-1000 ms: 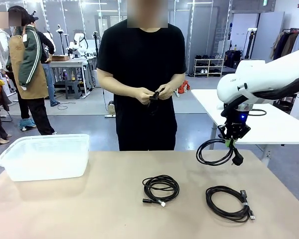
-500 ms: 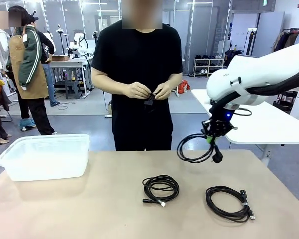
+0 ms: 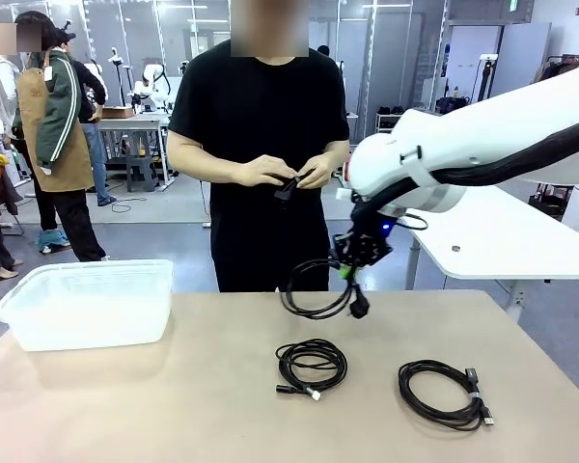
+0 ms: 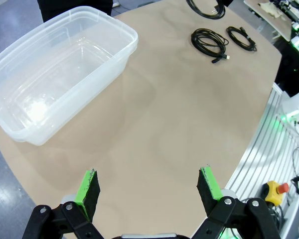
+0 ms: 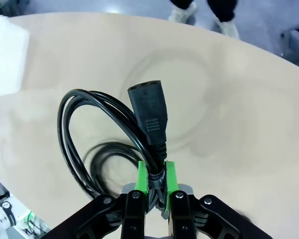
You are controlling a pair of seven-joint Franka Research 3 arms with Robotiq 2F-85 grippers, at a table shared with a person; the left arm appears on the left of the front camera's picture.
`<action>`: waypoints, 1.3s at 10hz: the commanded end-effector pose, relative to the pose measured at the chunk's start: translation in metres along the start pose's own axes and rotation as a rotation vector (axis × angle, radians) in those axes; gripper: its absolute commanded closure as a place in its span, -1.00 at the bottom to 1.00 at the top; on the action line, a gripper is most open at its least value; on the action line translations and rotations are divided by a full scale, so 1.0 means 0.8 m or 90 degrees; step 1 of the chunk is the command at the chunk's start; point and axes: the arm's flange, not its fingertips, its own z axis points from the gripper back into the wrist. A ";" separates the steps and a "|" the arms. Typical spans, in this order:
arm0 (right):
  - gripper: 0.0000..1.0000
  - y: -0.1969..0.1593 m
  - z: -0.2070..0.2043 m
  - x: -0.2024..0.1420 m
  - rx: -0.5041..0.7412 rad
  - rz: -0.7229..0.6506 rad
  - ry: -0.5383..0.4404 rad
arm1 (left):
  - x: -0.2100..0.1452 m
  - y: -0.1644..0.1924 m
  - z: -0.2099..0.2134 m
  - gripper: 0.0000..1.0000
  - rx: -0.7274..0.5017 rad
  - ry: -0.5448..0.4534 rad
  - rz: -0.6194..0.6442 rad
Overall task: Organize and store the cables.
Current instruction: Place the Power Cable into the Organizing box.
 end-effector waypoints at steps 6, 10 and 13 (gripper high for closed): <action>1.00 0.135 -0.126 0.030 0.085 -0.033 0.032 | -0.002 0.001 0.001 -1.00 -0.006 -0.001 -0.008; 1.00 0.164 -0.180 0.032 0.118 -0.067 0.090 | -0.002 0.001 0.001 -1.00 -0.006 -0.001 -0.008; 1.00 0.162 -0.208 0.029 0.102 -0.072 0.102 | -0.002 0.001 0.001 -1.00 -0.006 -0.001 -0.008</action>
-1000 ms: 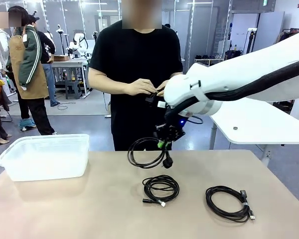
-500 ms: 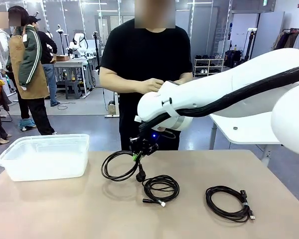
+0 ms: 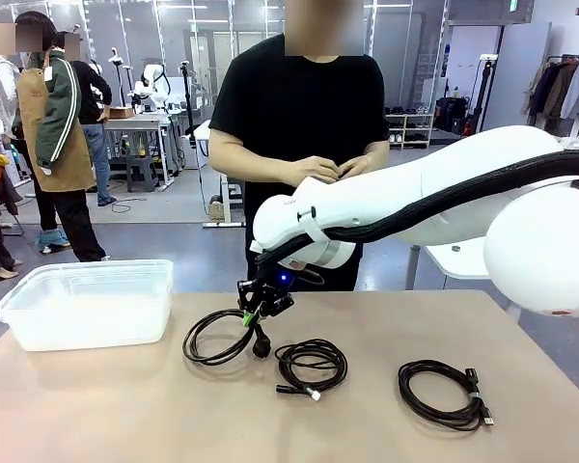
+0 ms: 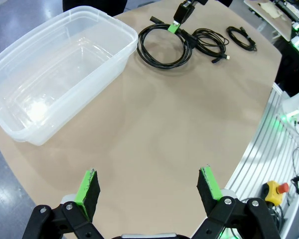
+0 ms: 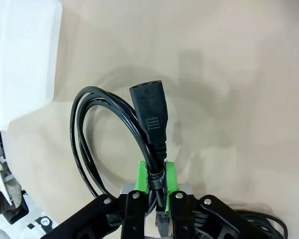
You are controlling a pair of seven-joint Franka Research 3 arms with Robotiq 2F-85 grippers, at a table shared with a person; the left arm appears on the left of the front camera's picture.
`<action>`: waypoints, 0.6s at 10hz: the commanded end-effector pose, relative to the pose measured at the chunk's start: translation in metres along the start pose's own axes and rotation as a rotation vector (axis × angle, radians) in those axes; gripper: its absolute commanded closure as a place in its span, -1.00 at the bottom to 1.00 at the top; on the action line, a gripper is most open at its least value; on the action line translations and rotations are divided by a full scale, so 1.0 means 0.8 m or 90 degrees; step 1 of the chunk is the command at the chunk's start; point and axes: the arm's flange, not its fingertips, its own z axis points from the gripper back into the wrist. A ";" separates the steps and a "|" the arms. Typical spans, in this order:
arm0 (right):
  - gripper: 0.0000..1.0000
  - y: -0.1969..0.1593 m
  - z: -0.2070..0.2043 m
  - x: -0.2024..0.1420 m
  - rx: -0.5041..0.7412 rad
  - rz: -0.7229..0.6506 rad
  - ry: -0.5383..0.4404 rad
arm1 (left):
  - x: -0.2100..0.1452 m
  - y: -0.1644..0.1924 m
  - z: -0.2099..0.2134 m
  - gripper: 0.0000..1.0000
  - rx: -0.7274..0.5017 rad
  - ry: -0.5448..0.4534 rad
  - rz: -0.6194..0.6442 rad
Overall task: Organize and store the cables.
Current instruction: Place the Power Cable into the Organizing box.
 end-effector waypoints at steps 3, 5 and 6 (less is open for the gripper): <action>0.42 -0.005 -0.005 0.006 -0.034 -0.018 0.001 | -0.002 0.001 0.001 -1.00 -0.006 -0.002 -0.008; -0.71 -0.006 0.001 0.006 -0.045 -0.018 0.000 | -0.002 0.001 0.001 -1.00 -0.006 -0.002 -0.008; -1.00 -0.005 0.001 0.005 -0.054 -0.016 -0.005 | -0.002 0.001 0.001 -1.00 -0.006 -0.002 -0.008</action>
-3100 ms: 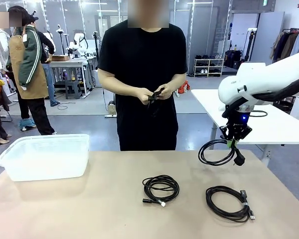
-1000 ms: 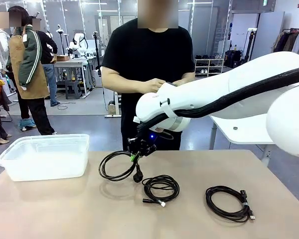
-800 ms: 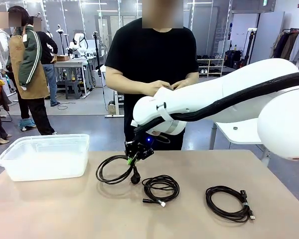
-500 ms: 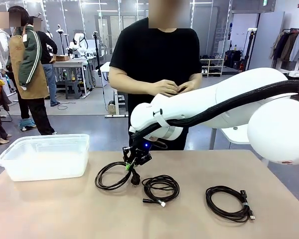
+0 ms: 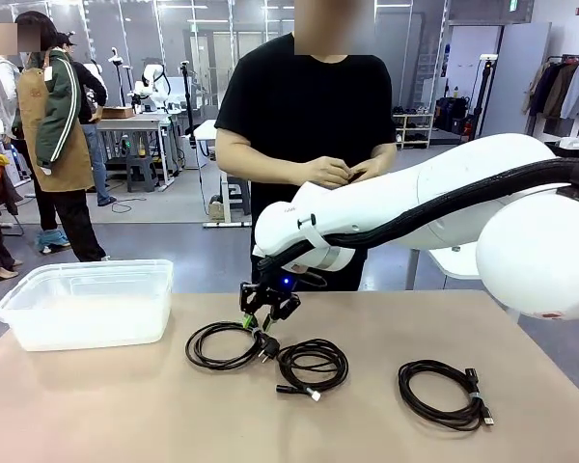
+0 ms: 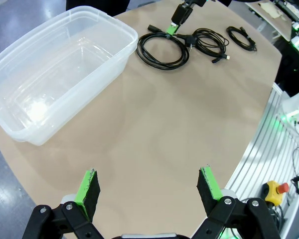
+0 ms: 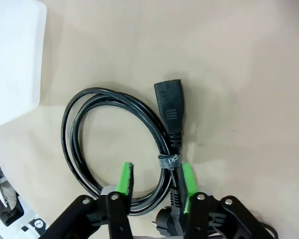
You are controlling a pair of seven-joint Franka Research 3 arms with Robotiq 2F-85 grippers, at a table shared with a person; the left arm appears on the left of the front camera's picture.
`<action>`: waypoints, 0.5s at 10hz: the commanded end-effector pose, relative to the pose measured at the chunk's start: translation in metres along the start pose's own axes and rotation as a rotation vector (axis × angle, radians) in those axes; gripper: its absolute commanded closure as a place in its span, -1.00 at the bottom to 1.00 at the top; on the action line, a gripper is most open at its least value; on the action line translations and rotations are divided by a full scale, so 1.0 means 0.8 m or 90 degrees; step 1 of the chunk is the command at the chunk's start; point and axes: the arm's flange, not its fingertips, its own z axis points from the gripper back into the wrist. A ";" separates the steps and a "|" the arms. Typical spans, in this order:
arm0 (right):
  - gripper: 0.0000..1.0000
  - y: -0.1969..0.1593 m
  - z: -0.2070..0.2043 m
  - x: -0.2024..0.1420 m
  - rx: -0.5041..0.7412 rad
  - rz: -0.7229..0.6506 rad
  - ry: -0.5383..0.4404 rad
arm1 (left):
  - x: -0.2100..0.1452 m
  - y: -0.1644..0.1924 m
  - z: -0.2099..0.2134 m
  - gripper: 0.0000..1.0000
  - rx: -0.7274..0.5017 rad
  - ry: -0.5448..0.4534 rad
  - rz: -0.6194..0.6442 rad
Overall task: Organize and store the cables.
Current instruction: Place the Power Cable into the Organizing box.
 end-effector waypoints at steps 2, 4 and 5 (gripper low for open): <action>-1.00 0.008 0.013 0.002 -0.028 -0.017 -0.015 | -0.002 0.001 0.001 -1.00 -0.006 -0.002 -0.008; -1.00 0.000 0.031 0.002 -0.033 -0.018 -0.036 | -0.002 0.001 0.001 -1.00 -0.006 -0.002 -0.008; -1.00 -0.008 0.048 0.000 -0.033 -0.015 -0.050 | -0.002 0.001 0.001 -1.00 -0.006 -0.002 -0.008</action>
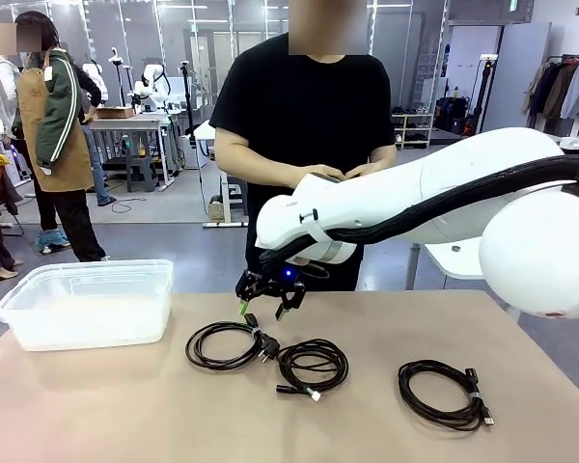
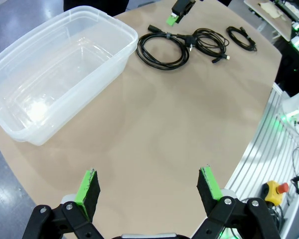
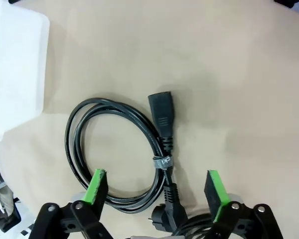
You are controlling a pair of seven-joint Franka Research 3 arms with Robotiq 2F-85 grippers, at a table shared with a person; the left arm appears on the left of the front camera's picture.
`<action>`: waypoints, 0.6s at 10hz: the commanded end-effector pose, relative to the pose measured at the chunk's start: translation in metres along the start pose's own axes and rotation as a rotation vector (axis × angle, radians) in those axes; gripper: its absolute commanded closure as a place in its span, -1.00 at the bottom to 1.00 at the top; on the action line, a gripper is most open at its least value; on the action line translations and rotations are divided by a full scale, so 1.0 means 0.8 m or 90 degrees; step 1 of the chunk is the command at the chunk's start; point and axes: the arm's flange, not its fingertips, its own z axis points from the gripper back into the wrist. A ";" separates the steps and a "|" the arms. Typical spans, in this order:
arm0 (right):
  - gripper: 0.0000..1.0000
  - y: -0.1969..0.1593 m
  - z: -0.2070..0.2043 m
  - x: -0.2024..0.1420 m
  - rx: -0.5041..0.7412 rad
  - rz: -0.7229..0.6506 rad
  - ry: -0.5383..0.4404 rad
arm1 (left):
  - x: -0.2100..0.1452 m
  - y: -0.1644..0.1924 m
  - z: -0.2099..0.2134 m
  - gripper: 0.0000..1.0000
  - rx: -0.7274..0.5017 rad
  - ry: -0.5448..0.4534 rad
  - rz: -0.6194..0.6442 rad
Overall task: Organize and store the cables.
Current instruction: Place the Power Cable into the Organizing box.
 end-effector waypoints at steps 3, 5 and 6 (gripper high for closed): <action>-1.00 -0.077 0.094 -0.038 -0.006 0.091 0.006 | -0.002 0.001 0.001 -1.00 -0.006 -0.002 -0.008; -1.00 -0.152 0.151 -0.070 -0.036 0.177 -0.013 | -0.002 0.001 0.001 -1.00 -0.006 -0.002 -0.008; -1.00 -0.187 0.179 -0.086 -0.017 0.197 -0.038 | -0.002 0.001 0.001 -1.00 -0.006 -0.002 -0.008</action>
